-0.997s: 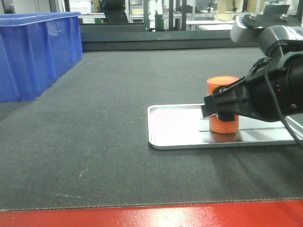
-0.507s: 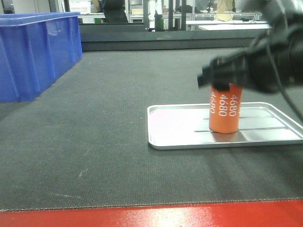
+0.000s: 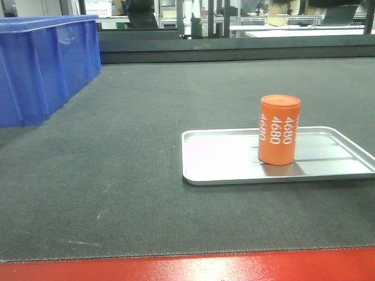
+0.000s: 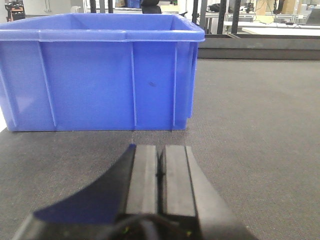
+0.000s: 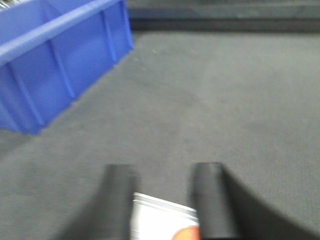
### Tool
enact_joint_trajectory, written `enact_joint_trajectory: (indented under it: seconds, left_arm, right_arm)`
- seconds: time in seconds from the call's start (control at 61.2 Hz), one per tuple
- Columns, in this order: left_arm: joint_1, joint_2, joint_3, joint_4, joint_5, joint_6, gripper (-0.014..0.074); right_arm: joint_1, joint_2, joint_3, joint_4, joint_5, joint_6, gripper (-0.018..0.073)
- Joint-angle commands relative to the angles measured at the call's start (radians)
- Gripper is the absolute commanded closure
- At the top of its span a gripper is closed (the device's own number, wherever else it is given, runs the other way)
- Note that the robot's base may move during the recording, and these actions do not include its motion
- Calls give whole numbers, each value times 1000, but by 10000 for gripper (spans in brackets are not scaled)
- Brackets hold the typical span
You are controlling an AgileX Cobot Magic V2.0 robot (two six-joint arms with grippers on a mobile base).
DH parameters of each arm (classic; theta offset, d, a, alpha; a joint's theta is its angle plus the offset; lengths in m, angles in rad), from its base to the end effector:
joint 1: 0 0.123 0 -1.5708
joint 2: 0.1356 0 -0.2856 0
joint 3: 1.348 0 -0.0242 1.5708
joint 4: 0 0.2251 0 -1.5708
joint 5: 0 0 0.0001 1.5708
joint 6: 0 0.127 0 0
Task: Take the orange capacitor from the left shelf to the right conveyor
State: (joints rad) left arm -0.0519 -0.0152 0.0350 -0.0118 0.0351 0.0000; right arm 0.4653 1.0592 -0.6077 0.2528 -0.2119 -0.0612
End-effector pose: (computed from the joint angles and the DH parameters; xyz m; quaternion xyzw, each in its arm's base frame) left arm 0.0663 -0.0035 0.2006 0.0141 0.6955 -0.0230 0.7181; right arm 0.2168 0.1014 0.3109 -0.0889 0.7557 0.1886 0.6208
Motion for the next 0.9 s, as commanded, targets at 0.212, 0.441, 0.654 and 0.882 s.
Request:
enact_joint_trajectory:
  seconds: [0.212,0.441,0.654,0.882]
  left_arm:
    - [0,-9,22,-1,-88,0,722]
    - [0,-9,22,-1,-88,0,722]
    - [0,-9,22,-1,-88,0,722]
    - [0,-9,22,-1,-88,0,722]
  right_arm:
    - [-3,-229,-40,-16,93,-8,503]
    - [-3,-226,-40,-16,93,-8,503]
    - [-8,-218,-40,-17,86,-9,503]
    - [-262,-297,-38,-22,96,-31,503]
